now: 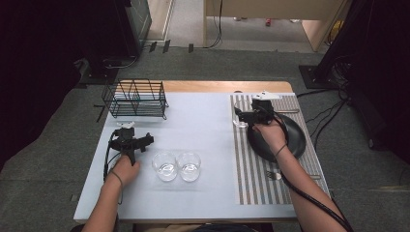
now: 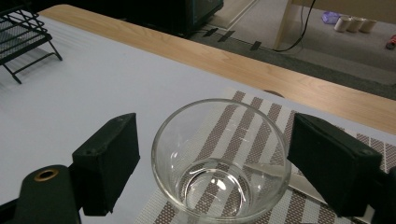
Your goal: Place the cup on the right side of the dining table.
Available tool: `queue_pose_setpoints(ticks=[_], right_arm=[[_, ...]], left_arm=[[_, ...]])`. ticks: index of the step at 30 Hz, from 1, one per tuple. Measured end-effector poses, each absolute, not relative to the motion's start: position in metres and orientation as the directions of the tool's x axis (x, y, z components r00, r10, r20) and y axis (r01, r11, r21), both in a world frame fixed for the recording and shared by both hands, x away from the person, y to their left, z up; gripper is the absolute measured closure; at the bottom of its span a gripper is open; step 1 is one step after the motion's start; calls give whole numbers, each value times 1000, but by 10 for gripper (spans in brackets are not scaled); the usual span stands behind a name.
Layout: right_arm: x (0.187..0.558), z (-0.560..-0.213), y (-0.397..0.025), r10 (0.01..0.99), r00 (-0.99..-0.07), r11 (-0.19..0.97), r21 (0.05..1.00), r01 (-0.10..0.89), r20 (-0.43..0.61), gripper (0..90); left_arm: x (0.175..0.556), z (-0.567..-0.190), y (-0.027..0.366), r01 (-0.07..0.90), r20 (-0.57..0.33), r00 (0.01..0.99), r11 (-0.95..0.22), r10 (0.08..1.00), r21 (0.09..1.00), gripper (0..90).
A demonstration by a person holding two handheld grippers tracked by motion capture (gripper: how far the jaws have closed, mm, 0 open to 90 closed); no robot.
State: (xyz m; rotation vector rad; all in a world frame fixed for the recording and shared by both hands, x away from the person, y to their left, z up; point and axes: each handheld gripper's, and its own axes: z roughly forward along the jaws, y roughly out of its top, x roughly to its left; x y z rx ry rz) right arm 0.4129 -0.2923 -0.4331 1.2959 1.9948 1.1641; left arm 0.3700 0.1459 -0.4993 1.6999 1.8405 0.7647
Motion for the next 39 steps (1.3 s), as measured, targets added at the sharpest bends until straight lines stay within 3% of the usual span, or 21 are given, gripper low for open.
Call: queue_pose_setpoints(ticks=[39], right_arm=[[395, -427, -257, 821, -571, 277, 857, 434, 25, 166]], left_arm=[[370, -499, 146, 706, 3, -80, 55, 997, 706, 0]])
